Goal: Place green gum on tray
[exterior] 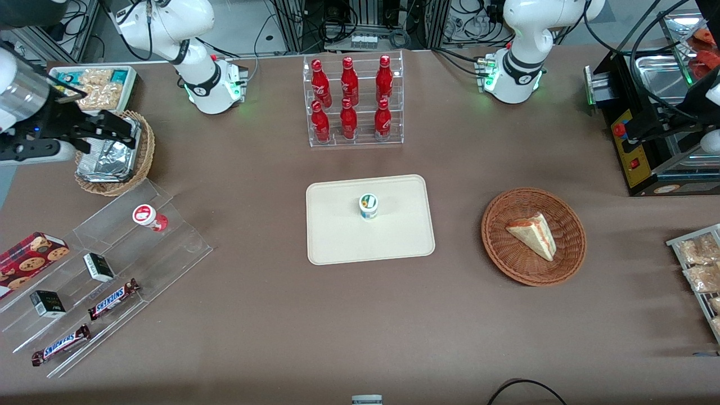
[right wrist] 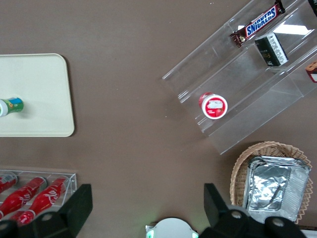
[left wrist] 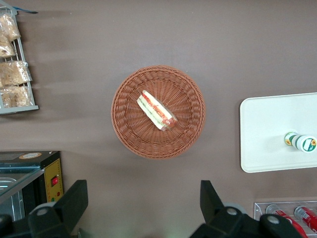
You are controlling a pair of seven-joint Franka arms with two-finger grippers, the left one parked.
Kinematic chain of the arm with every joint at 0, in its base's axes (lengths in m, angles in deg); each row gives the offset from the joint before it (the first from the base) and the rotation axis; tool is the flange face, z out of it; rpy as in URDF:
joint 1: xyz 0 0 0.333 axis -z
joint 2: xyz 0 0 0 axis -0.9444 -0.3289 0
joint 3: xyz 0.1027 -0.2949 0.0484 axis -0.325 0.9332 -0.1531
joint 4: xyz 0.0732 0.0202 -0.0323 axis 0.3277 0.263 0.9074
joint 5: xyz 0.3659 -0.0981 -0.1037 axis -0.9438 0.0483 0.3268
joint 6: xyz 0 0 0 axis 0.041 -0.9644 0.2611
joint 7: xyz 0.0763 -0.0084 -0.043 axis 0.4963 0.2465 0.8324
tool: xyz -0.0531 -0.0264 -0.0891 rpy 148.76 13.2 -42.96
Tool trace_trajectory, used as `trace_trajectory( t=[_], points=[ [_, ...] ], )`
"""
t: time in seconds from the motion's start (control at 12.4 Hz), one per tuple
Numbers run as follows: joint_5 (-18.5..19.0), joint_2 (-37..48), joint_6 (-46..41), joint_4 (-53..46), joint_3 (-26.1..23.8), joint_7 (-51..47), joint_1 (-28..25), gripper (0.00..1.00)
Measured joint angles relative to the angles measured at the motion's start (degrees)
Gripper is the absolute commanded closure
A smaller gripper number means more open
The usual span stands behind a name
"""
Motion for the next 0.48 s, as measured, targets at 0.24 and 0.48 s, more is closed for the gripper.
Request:
trace_trajectory(
  t=[0.24,0.48],
  points=[
    [0.40,0.00,-0.01,0.32,-0.32,3.08,3.75,0.00],
    [0.41,-0.14,-0.01,0.61,-2.30,5.22,7.97,0.00]
  ],
)
